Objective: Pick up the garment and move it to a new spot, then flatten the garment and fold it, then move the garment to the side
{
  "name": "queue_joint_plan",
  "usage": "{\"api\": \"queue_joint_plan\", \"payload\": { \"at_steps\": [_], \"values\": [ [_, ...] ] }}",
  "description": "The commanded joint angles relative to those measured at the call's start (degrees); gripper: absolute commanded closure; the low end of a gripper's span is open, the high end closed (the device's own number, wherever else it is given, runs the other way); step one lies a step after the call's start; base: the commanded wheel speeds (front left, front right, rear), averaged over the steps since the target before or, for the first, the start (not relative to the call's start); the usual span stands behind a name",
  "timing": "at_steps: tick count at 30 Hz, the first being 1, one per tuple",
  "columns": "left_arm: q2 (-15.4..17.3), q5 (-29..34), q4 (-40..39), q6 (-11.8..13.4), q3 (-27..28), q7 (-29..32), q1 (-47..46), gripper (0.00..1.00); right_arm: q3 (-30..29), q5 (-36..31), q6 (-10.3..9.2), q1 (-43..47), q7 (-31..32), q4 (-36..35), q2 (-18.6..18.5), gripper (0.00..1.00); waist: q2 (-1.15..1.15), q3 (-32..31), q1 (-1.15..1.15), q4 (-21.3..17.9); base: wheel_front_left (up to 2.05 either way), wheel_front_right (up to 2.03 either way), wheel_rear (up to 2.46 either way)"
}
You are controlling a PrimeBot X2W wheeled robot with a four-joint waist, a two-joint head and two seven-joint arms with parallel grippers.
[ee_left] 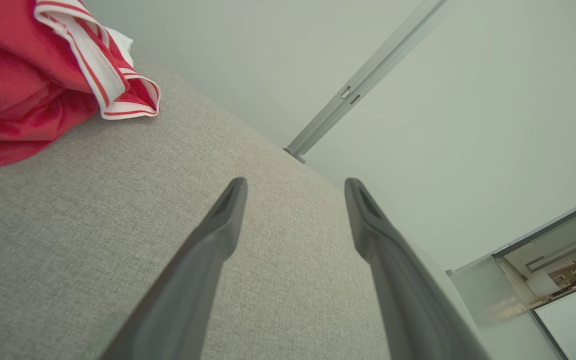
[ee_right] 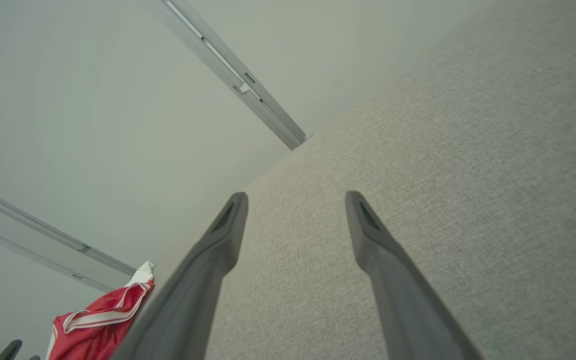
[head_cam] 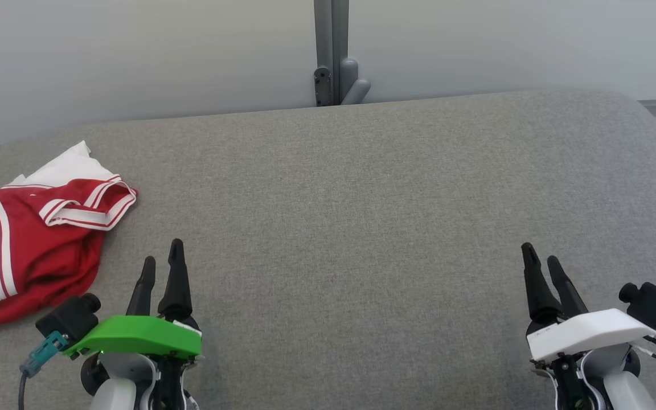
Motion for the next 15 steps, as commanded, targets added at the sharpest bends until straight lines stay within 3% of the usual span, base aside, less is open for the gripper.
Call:
{"api": "queue_joint_plan", "payload": {
  "at_steps": [1, 15],
  "values": [
    [0.25, 1.50, -1.16, 0.47, -0.09, -0.48, 0.16, 0.00, 0.71, -1.73, 0.01, -0.03, -0.61, -1.19, -0.49, 0.00, 0.00, -0.04, 0.00, 0.01, 0.00, 0.00, 0.00],
    [0.30, 13.66, -3.73, 3.11, -2.00, -2.51, 2.60, 0.00, 3.80, -13.27, 0.02, 1.92, -3.05, -3.41, -1.26, 0.00, 0.00, -0.70, 0.00, 0.10, 0.00, 0.00, 0.00]
  ]
}}
